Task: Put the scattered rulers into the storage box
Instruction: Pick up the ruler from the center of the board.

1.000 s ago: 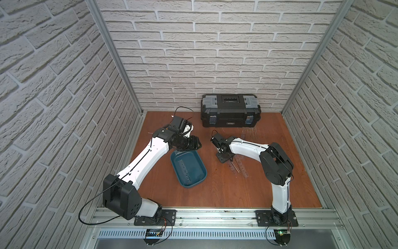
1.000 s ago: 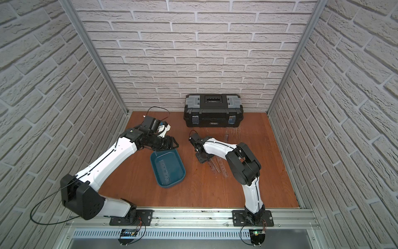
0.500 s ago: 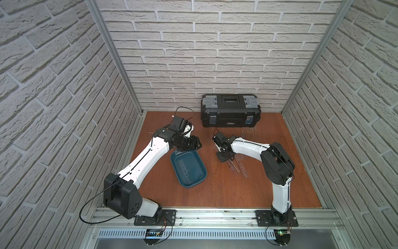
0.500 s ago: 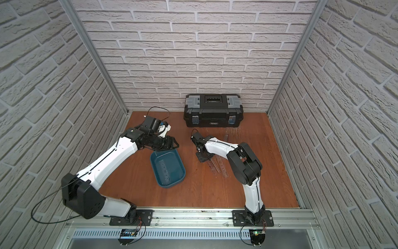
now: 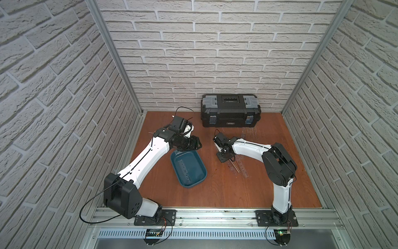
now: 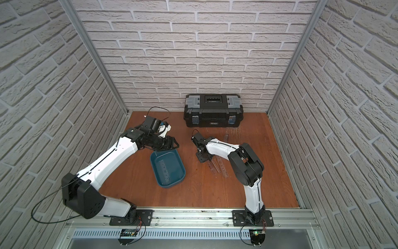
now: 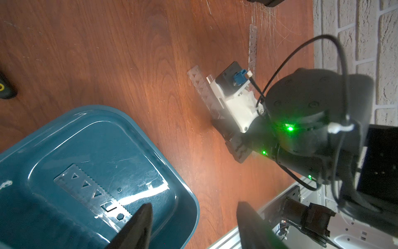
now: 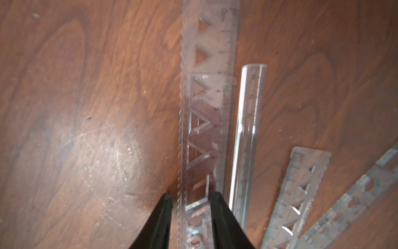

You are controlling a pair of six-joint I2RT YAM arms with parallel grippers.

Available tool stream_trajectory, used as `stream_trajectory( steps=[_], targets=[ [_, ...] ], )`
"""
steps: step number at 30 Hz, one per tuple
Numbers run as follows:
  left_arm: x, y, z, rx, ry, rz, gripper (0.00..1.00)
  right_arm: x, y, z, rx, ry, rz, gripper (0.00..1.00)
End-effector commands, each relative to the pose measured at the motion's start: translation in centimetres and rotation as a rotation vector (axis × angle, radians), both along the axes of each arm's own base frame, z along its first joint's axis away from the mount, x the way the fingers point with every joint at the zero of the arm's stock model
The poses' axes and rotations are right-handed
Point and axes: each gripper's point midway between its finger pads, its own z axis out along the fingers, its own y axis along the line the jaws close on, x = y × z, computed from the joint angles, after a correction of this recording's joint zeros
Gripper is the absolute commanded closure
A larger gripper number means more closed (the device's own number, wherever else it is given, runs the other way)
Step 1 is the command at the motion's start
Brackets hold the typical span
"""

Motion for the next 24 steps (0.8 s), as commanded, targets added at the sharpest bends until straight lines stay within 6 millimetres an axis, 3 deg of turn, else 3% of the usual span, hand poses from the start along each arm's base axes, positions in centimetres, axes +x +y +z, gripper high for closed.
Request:
stream_trajectory(
  steps=[1,7,17,24],
  targets=[
    [0.4,-0.6,0.7,-0.017,-0.024,-0.012,0.33,-1.8,-1.6,-0.5,-0.009,0.078,-0.028,0.59],
    [0.3,-0.8,0.6,-0.016,-0.019,-0.017,0.33,-2.2,-2.4,-1.7,0.027,0.128,-0.076,0.57],
    [0.3,-1.1,0.7,-0.018,-0.020,-0.023,0.33,-2.3,-3.7,-1.9,-0.006,0.124,-0.091,0.53],
    [0.3,-1.1,0.5,-0.013,-0.014,-0.025,0.33,-1.7,-3.3,0.7,0.043,0.050,-0.094,0.49]
  ],
)
